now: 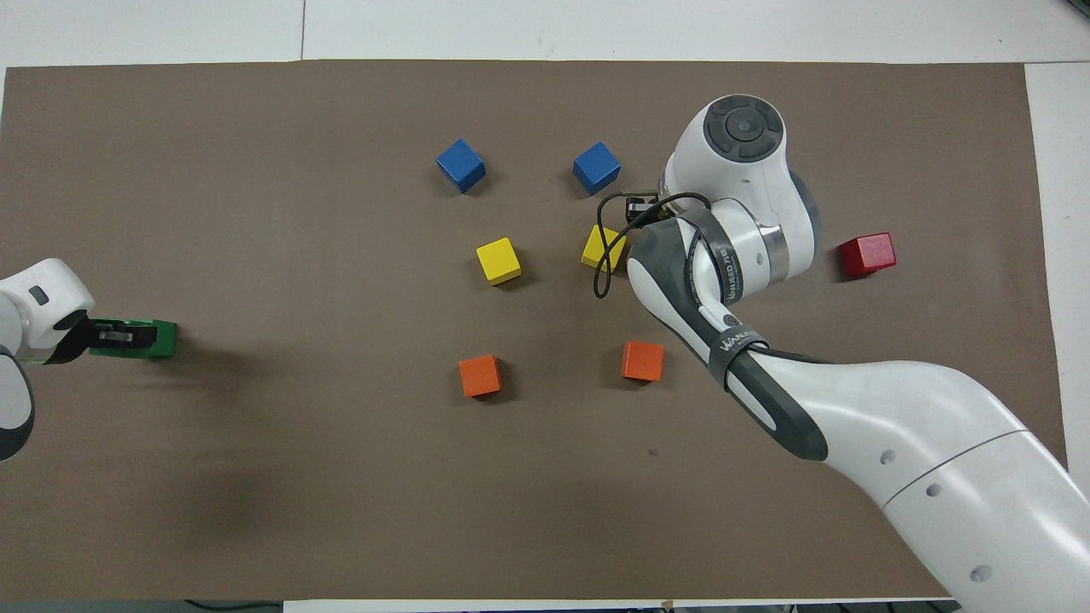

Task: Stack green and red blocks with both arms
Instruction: 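Stack green with the left gripper while the right gripper carries red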

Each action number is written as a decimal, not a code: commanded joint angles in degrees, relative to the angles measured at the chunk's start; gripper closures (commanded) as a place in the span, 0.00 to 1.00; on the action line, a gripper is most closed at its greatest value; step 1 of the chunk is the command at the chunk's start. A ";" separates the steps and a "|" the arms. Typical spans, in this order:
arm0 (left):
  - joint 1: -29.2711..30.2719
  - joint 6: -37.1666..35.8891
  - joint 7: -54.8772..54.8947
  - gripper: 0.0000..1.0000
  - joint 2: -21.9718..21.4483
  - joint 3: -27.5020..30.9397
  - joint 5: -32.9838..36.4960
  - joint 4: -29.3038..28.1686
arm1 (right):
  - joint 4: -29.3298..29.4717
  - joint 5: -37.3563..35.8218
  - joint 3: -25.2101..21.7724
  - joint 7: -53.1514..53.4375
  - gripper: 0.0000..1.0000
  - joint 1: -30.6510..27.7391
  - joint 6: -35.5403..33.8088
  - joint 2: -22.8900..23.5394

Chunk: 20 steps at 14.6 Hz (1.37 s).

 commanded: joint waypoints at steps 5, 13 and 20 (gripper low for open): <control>0.77 1.44 0.32 1.00 -1.54 -0.32 -1.03 -1.85 | -1.12 0.39 0.78 -25.24 1.00 -16.60 -10.38 -9.92; 0.77 2.05 1.20 0.00 -1.45 -0.32 -1.03 -2.02 | -18.95 0.48 0.78 -26.76 1.00 -21.02 5.25 -15.89; -0.11 -2.32 1.20 0.00 0.13 -0.41 -0.95 4.29 | -23.62 0.65 0.78 -27.90 1.00 -21.02 11.24 -16.33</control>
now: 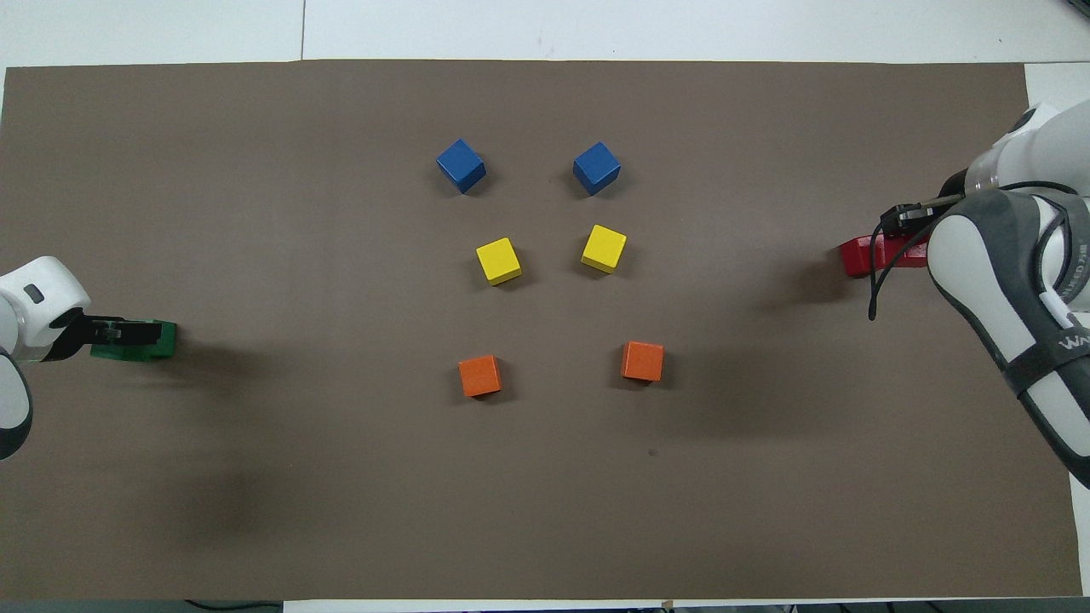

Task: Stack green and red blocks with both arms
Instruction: 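Stack green with the left gripper while the right gripper carries red, then lower the red block onto the other red block and open the right gripper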

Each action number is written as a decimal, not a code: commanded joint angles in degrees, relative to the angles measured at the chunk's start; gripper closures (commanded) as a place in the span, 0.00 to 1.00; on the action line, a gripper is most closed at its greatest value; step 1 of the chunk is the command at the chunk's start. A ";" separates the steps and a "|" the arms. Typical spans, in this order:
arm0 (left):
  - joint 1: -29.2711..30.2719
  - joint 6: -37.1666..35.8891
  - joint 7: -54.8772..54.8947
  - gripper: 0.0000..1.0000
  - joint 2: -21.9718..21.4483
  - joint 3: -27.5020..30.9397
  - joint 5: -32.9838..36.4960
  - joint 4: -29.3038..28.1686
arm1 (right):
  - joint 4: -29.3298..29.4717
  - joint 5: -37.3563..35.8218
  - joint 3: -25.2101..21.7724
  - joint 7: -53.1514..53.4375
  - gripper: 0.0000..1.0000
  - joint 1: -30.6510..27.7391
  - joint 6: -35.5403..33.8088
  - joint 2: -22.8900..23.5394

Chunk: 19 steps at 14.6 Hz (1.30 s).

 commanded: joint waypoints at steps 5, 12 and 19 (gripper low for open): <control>-1.37 -12.14 0.58 0.00 0.39 -0.16 -0.92 13.81 | -4.22 0.62 0.77 -4.21 1.00 0.38 4.65 -2.09; -4.44 -29.54 -9.14 0.00 -1.46 -1.04 -0.21 27.96 | -4.48 0.71 0.77 -5.79 1.00 0.20 6.85 -0.69; -7.71 -42.74 -25.62 0.00 -3.74 -1.48 -0.21 35.28 | -4.66 0.71 0.77 -5.36 1.00 0.20 8.08 0.19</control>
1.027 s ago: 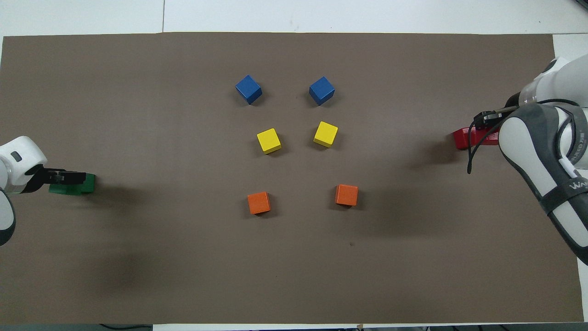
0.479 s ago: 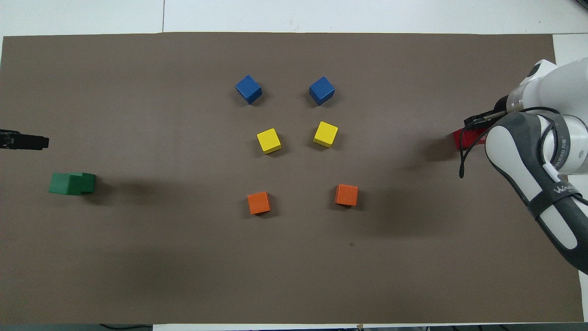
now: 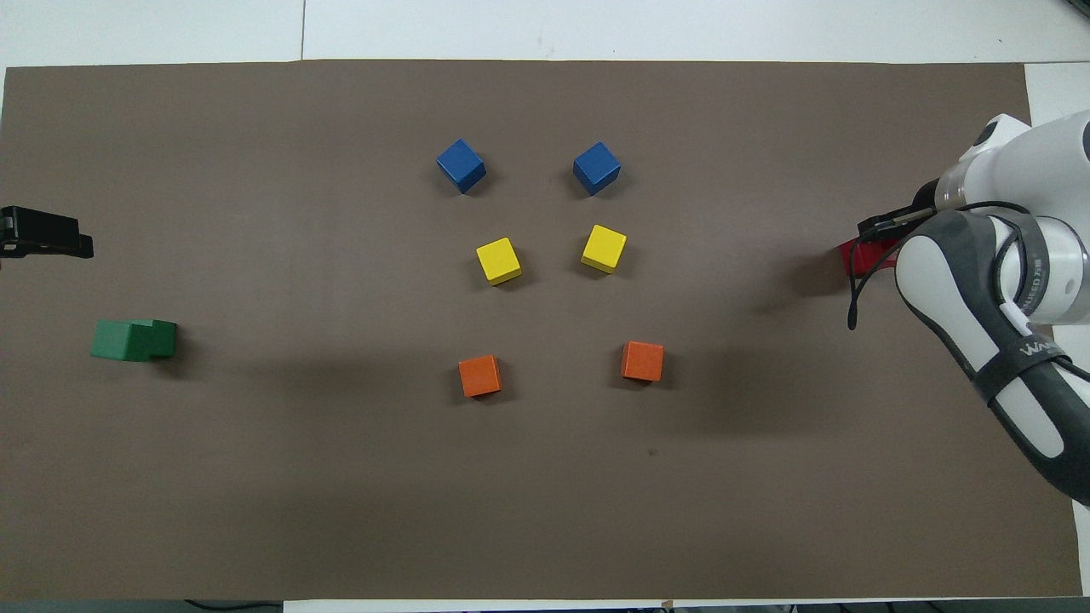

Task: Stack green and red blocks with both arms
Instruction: 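Lower the red block onto the other red block and open the right gripper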

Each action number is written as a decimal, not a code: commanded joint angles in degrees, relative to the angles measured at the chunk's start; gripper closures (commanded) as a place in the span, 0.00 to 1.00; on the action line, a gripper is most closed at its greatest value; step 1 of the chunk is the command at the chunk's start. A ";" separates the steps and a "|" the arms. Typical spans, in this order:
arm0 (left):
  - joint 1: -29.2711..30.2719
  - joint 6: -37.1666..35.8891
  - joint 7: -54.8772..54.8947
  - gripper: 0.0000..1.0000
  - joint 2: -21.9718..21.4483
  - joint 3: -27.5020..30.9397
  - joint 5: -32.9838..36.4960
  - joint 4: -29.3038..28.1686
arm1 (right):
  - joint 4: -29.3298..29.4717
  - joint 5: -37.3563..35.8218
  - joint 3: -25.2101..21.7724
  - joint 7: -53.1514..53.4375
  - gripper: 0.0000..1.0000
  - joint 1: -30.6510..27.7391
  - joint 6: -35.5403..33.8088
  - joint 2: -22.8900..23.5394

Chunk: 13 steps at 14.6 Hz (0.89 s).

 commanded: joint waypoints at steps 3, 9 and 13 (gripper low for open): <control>-0.35 -4.97 -1.49 0.00 -3.07 0.01 -0.03 0.98 | -0.90 0.71 0.32 -1.44 1.00 -0.51 2.44 0.47; -0.35 -11.47 -1.31 0.00 -4.03 -0.43 1.29 1.86 | -0.91 1.06 0.32 -1.52 1.00 -0.77 3.06 1.08; -0.35 -12.18 -1.40 0.00 -4.12 -0.43 1.29 1.86 | -0.91 1.06 0.32 -1.52 1.00 -0.77 3.50 1.61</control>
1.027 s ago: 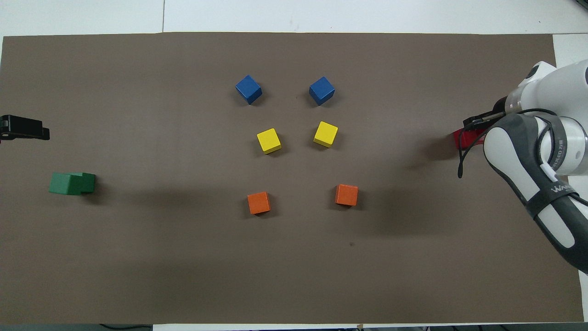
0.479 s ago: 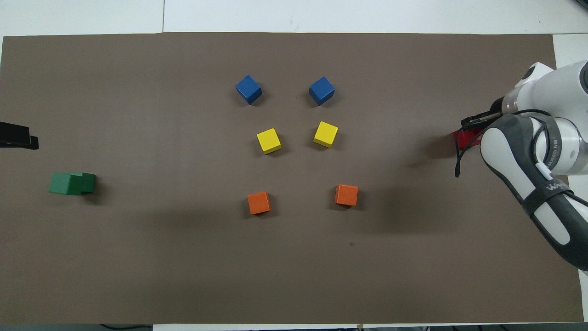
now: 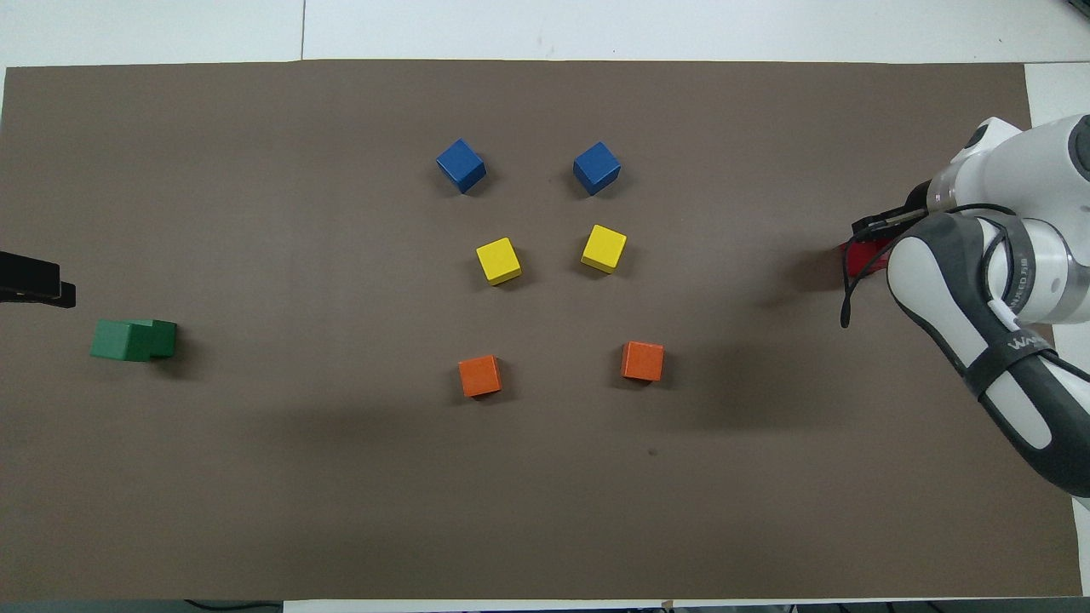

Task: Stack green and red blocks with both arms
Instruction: 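Lower the red block onto the other red block and open the right gripper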

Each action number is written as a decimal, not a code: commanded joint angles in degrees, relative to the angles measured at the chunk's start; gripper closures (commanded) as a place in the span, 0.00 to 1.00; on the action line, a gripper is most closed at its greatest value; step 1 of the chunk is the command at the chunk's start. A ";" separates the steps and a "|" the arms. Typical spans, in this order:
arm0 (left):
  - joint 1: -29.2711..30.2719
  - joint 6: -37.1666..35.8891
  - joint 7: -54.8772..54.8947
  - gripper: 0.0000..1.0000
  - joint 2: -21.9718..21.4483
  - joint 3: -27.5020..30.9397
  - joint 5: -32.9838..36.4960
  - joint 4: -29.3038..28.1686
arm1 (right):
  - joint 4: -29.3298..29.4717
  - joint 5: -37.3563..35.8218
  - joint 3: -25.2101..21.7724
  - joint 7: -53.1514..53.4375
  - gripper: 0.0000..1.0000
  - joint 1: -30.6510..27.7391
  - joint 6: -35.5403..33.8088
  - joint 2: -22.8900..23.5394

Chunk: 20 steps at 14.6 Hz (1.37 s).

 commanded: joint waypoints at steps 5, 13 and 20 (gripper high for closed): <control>-5.31 -2.38 -0.70 0.00 0.46 4.49 0.63 0.62 | -0.62 1.02 0.33 -1.52 1.00 -0.83 1.36 0.13; -5.76 -0.37 -0.78 0.00 0.73 4.67 0.19 0.71 | -0.36 1.02 0.33 -1.52 0.12 -0.74 1.27 0.13; -5.23 0.08 -0.78 0.00 -0.24 3.88 0.28 0.88 | 3.50 1.02 0.42 1.89 0.00 1.45 -9.78 -4.43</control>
